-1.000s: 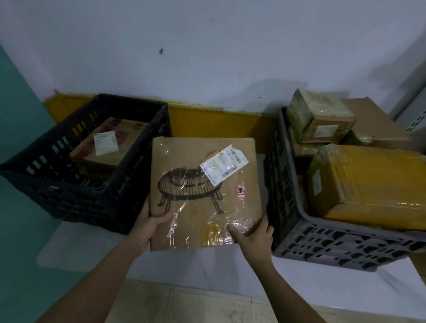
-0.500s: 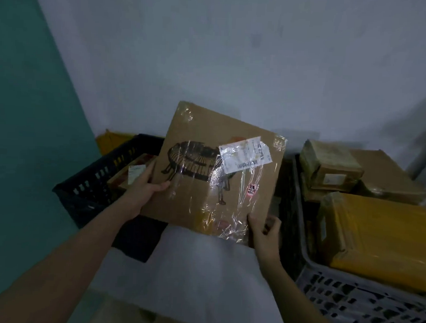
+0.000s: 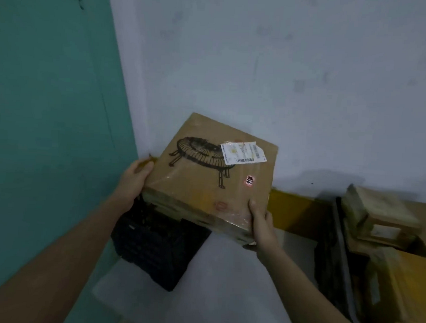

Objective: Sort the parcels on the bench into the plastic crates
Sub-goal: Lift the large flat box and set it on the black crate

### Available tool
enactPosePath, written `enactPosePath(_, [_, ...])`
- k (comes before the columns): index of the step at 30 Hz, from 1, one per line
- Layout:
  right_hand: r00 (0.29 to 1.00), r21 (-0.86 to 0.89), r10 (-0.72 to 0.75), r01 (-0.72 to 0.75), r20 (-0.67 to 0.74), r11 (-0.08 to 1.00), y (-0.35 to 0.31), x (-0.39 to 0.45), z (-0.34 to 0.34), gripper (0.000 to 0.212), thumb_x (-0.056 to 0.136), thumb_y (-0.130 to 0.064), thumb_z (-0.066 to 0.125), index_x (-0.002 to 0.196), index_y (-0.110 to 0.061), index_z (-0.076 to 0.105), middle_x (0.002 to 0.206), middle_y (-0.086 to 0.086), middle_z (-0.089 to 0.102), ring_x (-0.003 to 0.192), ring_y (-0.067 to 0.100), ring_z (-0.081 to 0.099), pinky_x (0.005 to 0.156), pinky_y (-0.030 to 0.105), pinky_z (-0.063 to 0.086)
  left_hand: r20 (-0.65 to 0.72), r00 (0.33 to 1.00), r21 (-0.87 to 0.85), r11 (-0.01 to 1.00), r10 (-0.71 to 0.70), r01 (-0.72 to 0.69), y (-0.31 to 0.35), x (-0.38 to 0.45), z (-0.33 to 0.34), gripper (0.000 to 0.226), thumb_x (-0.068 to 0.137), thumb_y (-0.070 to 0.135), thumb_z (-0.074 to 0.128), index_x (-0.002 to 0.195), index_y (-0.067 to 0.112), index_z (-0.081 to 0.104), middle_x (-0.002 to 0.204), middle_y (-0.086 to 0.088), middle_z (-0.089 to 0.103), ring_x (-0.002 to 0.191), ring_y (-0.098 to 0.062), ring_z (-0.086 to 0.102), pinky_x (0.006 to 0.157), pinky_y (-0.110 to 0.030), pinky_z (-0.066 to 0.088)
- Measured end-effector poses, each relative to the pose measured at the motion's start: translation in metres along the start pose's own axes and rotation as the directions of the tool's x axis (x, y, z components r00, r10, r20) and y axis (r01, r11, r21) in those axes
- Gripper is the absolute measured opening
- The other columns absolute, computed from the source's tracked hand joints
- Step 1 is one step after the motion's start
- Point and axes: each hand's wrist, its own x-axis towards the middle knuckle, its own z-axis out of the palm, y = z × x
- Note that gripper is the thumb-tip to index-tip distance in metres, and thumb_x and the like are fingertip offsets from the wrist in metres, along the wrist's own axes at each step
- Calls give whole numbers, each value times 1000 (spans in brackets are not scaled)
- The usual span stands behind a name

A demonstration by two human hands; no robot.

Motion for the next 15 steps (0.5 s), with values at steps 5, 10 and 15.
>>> enactPosePath(5, [988, -2, 154, -154, -11, 988, -27, 17, 59, 66, 86, -71, 54, 131, -29, 32, 114, 8, 56, 94, 33, 58, 76, 53, 53, 22, 999, 2, 999, -41, 41, -19, 33, -28, 43, 97, 37, 60, 135, 17, 52, 130, -7, 59, 106, -18, 61, 83, -29, 50])
enactPosePath(10, [985, -150, 174, -171, 6, 974, -33, 39, 113, 70, 87, -74, 49, 138, -30, 28, 122, 13, 55, 98, 36, 60, 72, 50, 55, 28, 990, -48, 989, -136, 138, -60, 71, -57, 65, 90, 32, 71, 145, 20, 39, 130, -4, 53, 106, -20, 59, 79, -29, 50])
enactPosePath(15, [968, -268, 248, -232, 28, 935, -15, 57, 154, 82, 88, -76, 42, 149, -22, 29, 127, 15, 55, 93, 32, 62, 54, 35, 53, 14, 961, -26, 961, -275, 275, -106, 112, -84, 63, 91, 30, 70, 145, 24, 40, 137, -9, 51, 110, -29, 59, 84, -39, 52])
